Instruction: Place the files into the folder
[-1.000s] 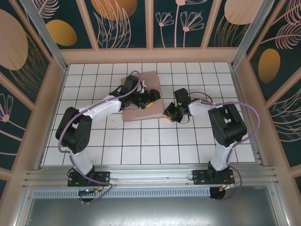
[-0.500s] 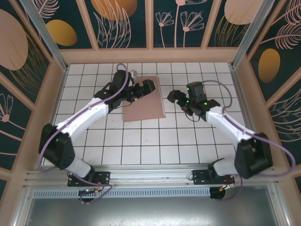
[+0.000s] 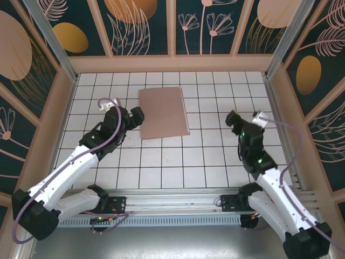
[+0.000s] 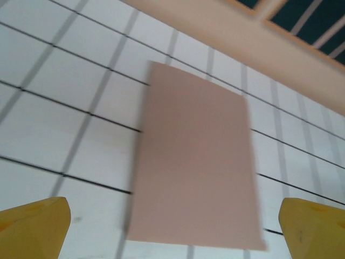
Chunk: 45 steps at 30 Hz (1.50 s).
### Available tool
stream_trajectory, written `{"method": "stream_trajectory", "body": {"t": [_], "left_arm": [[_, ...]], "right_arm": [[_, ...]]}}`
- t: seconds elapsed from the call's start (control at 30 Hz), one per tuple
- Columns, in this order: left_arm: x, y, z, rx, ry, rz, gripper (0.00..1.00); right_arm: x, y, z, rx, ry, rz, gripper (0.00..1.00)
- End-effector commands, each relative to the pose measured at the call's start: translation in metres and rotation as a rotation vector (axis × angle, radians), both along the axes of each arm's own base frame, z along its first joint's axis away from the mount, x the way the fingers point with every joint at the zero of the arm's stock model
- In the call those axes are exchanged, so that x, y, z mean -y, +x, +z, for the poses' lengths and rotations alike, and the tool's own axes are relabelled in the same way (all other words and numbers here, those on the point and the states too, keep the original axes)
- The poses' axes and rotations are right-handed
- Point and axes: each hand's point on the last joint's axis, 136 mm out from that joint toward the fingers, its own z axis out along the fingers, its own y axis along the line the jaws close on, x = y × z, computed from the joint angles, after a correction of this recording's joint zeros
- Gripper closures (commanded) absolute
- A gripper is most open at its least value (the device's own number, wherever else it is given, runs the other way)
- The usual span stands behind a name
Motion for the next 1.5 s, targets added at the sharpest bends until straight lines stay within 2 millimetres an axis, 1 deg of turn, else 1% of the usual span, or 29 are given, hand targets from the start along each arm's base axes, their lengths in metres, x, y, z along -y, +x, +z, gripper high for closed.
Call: {"method": "stream_trajectory", "body": {"t": [0.0,0.07,0.13,0.2,0.27,0.33,0.37,0.47,0.63,0.73,0.83,0.93,1.0,1.03,1.1,1.13,1.2,1.27,1.33,1.4,1.43,1.47], "left_arm": [[-0.039,-0.004,-0.011,0.023,0.159,0.146,0.01],[-0.046,-0.006,-0.018,0.012,0.206,0.159,0.01],[-0.047,-0.005,-0.022,0.014,0.243,0.145,0.01],[-0.050,-0.006,-0.025,0.020,0.268,0.152,0.01],[-0.055,-0.007,-0.027,0.039,0.285,0.168,0.01],[-0.059,-0.009,-0.027,0.058,0.290,0.180,0.01],[-0.060,-0.009,-0.026,0.069,0.291,0.186,0.01],[-0.062,-0.010,-0.029,0.073,0.308,0.182,0.01],[-0.060,-0.009,-0.038,0.052,0.335,0.158,0.01],[-0.059,-0.009,-0.042,0.044,0.340,0.153,0.01],[-0.060,-0.009,-0.045,0.051,0.345,0.155,0.01],[-0.061,-0.010,-0.048,0.056,0.350,0.152,0.01],[-0.061,-0.010,-0.050,0.059,0.360,0.149,0.01],[-0.061,-0.009,-0.050,0.065,0.366,0.145,0.01],[-0.061,-0.007,-0.046,0.083,0.382,0.138,0.01],[-0.060,-0.006,-0.044,0.097,0.390,0.135,0.01],[-0.062,-0.002,-0.035,0.139,0.409,0.145,0.01],[-0.068,0.001,-0.028,0.181,0.443,0.169,0.01],[-0.081,0.008,-0.025,0.204,0.457,0.187,0.01],[-0.096,0.020,-0.033,0.194,0.426,0.174,0.01],[-0.105,0.023,-0.036,0.197,0.436,0.183,0.01],[-0.109,0.026,-0.040,0.203,0.468,0.175,0.01]], "right_arm": [[0.035,-0.007,0.002,0.138,-0.233,-0.129,0.01],[0.038,-0.004,-0.019,0.104,-0.256,-0.102,0.01],[0.041,-0.002,-0.034,0.073,-0.273,-0.090,0.01],[0.044,-0.001,-0.047,0.071,-0.278,-0.077,0.01],[0.048,0.002,-0.059,0.068,-0.239,-0.066,0.01],[0.051,0.004,-0.066,0.078,-0.221,-0.061,0.01],[0.053,0.006,-0.067,0.080,-0.217,-0.060,0.01],[0.056,0.015,-0.061,0.130,-0.207,-0.043,0.01],[0.055,0.027,-0.050,0.228,-0.191,0.008,0.01],[0.052,0.036,-0.047,0.261,-0.188,0.032,0.01],[0.054,0.046,-0.048,0.248,-0.214,0.041,0.01],[0.056,0.045,-0.055,0.270,-0.208,0.042,0.01],[0.053,0.047,-0.062,0.272,-0.215,0.065,0.01],[0.052,0.047,-0.060,0.285,-0.217,0.067,0.01],[0.053,0.050,-0.067,0.240,-0.210,0.062,0.01],[0.053,0.051,-0.064,0.257,-0.214,0.061,0.01],[0.054,0.052,-0.066,0.245,-0.214,0.056,0.01],[0.055,0.055,-0.066,0.239,-0.225,0.039,0.01],[0.057,0.061,-0.071,0.199,-0.240,0.003,0.01],[0.055,0.068,-0.075,0.167,-0.250,0.001,0.01],[0.054,0.072,-0.076,0.153,-0.257,0.006,0.01],[0.053,0.076,-0.077,0.141,-0.263,0.009,0.01]]}}
